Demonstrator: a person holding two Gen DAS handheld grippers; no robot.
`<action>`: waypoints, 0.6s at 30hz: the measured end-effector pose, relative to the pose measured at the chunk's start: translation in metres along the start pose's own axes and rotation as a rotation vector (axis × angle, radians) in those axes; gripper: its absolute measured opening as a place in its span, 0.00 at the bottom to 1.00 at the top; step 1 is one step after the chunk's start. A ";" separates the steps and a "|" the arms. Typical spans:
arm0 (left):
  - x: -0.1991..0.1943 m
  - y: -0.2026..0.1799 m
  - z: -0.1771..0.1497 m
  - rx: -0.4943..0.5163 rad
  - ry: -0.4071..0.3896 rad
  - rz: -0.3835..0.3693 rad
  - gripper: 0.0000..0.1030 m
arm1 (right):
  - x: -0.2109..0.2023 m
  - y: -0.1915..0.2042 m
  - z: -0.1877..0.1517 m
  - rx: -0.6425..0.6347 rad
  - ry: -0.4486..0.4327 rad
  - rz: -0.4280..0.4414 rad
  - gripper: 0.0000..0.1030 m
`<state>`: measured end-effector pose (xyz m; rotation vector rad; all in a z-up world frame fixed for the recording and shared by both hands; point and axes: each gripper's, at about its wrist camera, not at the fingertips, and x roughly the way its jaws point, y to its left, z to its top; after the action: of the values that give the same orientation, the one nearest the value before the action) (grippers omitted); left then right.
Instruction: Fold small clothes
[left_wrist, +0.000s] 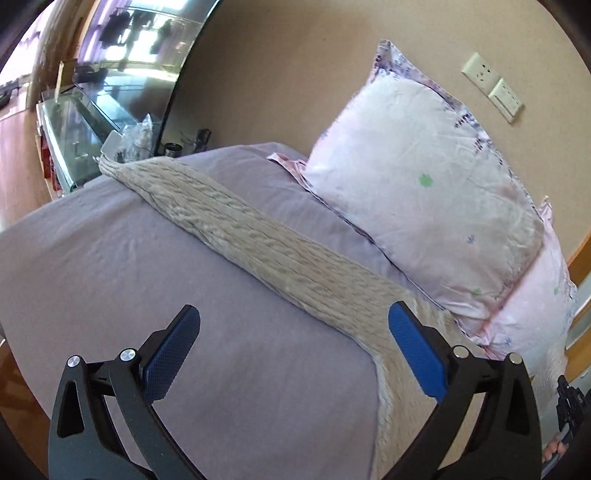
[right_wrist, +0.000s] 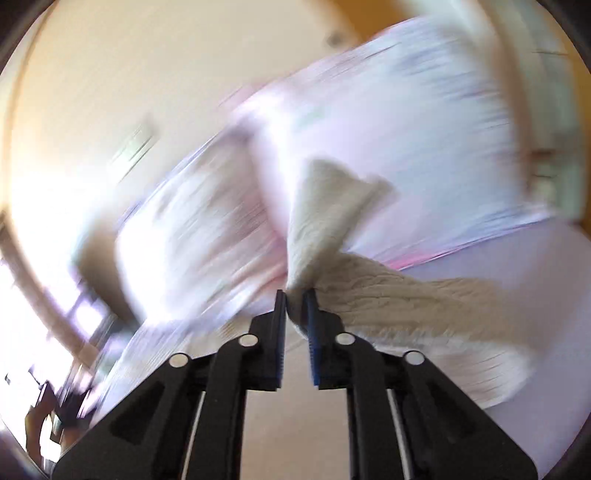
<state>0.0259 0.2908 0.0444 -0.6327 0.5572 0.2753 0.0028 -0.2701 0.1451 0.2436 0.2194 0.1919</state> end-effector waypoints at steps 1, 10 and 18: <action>0.004 0.006 0.007 -0.010 -0.008 0.013 0.99 | 0.020 0.030 -0.015 -0.052 0.079 0.062 0.35; 0.051 0.088 0.051 -0.359 0.066 0.027 0.94 | -0.006 0.039 -0.032 -0.141 0.021 -0.043 0.75; 0.070 0.132 0.084 -0.558 0.044 -0.006 0.61 | -0.043 -0.027 -0.035 -0.003 -0.029 -0.161 0.80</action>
<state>0.0632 0.4512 -0.0033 -1.1824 0.5209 0.4168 -0.0426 -0.2974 0.1128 0.2246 0.2089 0.0290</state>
